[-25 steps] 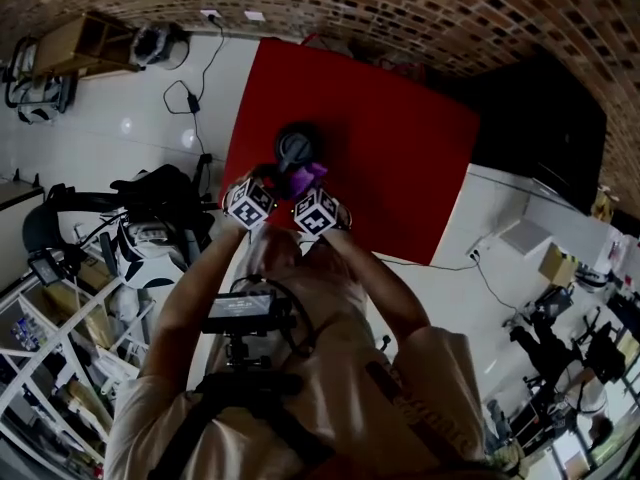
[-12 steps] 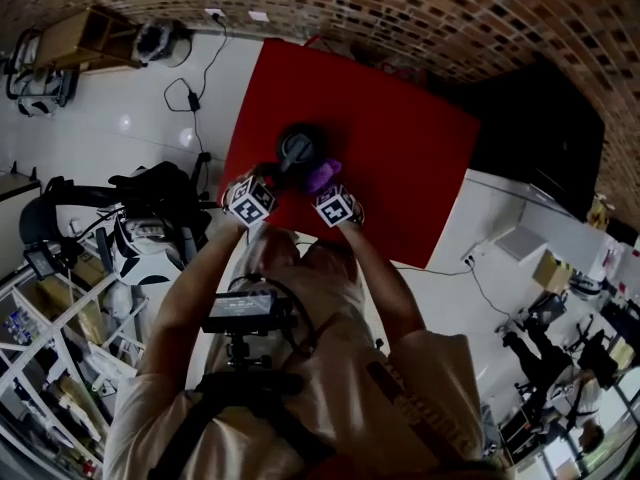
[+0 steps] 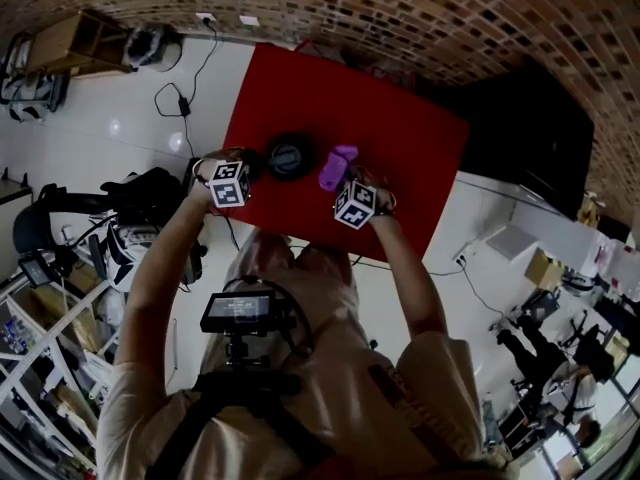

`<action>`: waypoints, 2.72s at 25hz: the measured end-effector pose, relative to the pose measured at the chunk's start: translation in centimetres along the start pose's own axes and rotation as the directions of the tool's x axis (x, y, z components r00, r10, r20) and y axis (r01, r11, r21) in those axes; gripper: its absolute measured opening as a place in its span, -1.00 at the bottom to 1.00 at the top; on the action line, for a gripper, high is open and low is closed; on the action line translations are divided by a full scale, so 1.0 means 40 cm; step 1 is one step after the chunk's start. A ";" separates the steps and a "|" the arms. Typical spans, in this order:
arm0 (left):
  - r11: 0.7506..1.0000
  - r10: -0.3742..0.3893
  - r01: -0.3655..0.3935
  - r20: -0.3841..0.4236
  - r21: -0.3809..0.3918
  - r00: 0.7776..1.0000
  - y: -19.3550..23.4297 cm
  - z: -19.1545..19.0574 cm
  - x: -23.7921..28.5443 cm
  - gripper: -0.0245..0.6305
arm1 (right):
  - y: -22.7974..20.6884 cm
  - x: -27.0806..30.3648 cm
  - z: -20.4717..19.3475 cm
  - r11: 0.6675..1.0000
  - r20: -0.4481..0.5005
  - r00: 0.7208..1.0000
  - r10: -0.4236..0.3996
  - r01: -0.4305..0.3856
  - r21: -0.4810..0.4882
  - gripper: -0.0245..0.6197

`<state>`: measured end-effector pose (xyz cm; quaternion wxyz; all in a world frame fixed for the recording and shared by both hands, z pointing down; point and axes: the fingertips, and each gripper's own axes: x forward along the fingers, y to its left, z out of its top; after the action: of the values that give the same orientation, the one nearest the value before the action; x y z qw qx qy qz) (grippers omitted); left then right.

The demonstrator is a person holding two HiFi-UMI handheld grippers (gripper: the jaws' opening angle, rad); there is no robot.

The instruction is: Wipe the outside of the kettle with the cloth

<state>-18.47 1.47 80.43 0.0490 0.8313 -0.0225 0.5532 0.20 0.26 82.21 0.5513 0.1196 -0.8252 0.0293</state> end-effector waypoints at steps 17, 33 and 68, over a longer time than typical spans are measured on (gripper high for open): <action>0.932 0.200 -0.121 -0.207 0.341 0.958 0.164 -0.051 0.005 -0.59 | 0.132 0.190 0.049 0.982 -0.086 0.985 0.150 -0.158 -0.103 -0.59; 0.933 0.284 -0.208 -0.248 0.293 0.926 0.196 -0.035 0.010 -0.55 | 0.033 0.153 0.119 0.890 -0.085 0.988 0.128 -0.152 -0.429 -0.59; 0.845 0.351 -0.234 -0.168 0.480 0.921 0.252 0.006 0.009 -0.53 | -0.191 0.155 0.139 0.848 0.098 0.991 0.095 -0.029 -0.529 -0.59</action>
<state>-19.03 -8.57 81.22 -0.2282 0.7302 -0.0148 0.6438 -5.33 -9.17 85.09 0.5109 -0.0610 -0.8368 -0.1873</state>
